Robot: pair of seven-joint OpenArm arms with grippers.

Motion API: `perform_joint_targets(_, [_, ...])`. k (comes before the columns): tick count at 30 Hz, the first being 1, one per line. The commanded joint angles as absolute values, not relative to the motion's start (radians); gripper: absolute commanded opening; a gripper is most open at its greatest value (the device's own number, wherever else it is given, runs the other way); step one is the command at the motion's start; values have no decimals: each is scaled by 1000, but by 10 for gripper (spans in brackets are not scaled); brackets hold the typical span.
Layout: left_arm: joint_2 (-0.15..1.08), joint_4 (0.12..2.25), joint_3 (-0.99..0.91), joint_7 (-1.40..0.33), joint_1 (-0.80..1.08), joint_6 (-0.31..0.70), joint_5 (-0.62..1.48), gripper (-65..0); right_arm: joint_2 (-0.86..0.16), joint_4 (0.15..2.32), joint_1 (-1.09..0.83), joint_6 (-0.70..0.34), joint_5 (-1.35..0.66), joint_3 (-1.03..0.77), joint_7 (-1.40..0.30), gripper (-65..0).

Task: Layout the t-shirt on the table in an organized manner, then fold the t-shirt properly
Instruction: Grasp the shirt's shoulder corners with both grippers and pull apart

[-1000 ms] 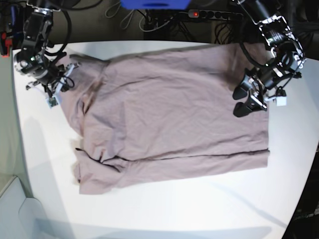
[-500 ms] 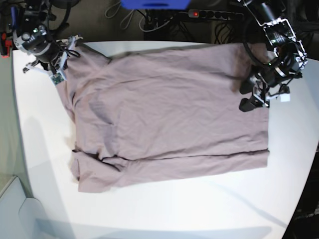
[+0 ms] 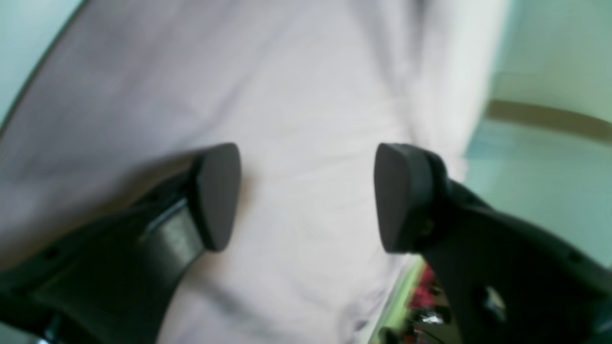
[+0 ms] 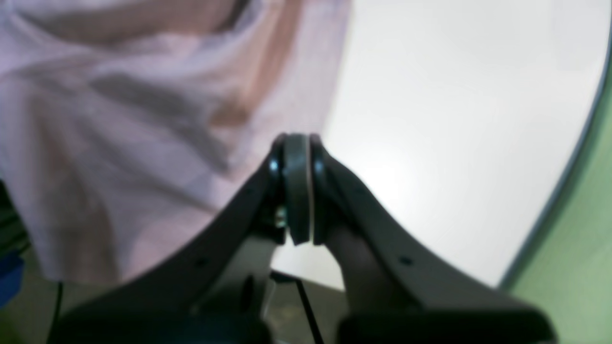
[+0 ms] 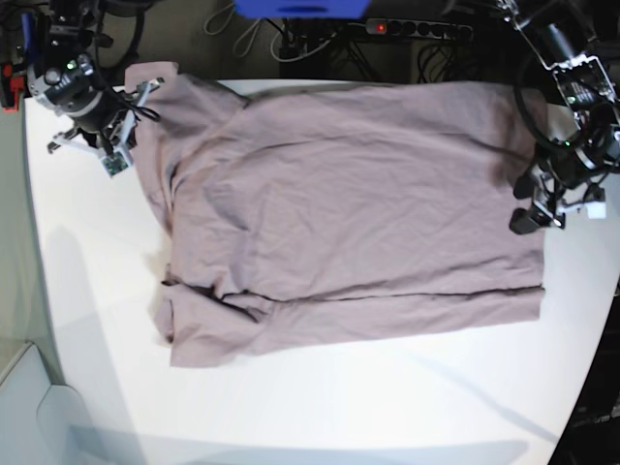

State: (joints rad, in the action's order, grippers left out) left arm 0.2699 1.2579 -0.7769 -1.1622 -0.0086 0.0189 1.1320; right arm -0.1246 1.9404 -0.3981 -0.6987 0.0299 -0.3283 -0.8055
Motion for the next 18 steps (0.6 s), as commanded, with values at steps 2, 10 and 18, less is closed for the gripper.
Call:
perform_joint_targets(2, [306,1277,-782,-1162,-24,21,1230,-218,-134,1962,-371,-698,21,-306,-788,-650])
perform_joint_targets(10, [225,1317,-717,-1156,-25,19,1251,-224,-107,1949,-183,-698,21,-291,-789,-650])
perform_joint_targets(18, [159,1305,-685,-1155,-41,19,997,-650,-105,1702,-8,-698,21,-286,-806,-650])
